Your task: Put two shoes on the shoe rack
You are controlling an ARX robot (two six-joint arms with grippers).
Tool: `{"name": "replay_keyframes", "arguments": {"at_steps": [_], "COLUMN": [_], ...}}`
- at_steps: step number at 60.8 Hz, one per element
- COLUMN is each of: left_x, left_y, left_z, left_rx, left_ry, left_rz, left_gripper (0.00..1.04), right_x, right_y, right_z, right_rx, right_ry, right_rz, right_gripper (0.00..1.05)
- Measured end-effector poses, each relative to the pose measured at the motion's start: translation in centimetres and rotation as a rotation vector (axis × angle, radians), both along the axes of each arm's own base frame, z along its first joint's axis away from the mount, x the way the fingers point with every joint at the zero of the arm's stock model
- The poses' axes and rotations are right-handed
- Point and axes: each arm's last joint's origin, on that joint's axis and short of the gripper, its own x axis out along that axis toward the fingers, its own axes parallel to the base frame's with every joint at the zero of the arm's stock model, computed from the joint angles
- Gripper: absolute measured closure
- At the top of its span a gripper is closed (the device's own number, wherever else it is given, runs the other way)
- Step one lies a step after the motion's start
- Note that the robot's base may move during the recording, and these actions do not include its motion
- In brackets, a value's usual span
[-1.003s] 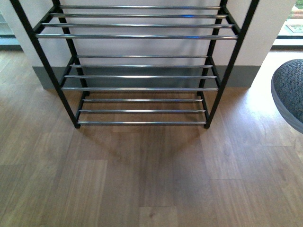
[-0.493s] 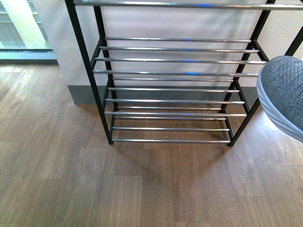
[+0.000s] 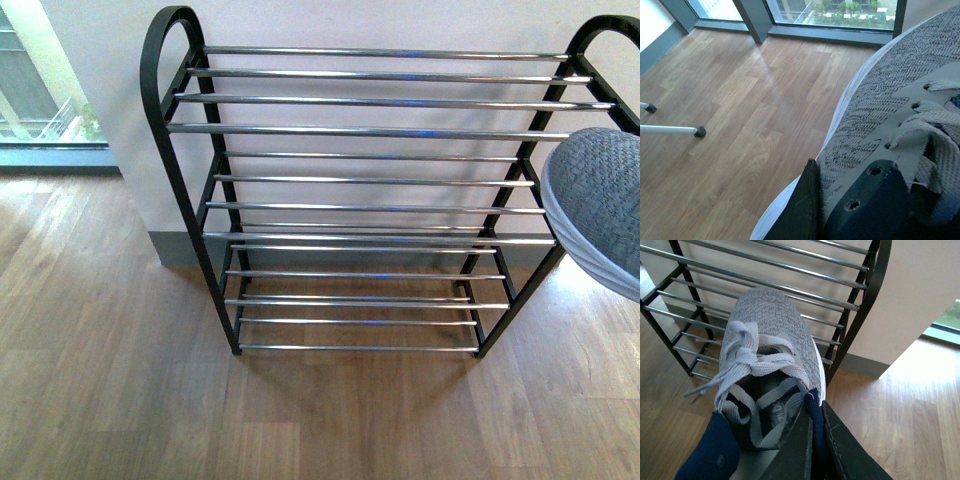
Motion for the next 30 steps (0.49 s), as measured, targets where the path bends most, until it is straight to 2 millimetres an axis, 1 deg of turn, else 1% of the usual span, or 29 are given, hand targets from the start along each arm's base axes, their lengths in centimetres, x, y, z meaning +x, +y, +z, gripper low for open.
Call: {"name": "replay_keyframes", "arguments": {"at_steps": [30], "left_x": [0.02], "left_y": [-0.02], "left_z": [-0.03], "left_rx": [-0.001], "left_ry": [0.003], "left_rz": [-0.004], "left_gripper": [1.03], "right_x": [0.02], "right_y": [-0.04], "right_z": [-0.02], "right_rx": [-0.002], "right_ry": [0.003], "right_rz": [-0.006], "right_gripper": [1.03]}}
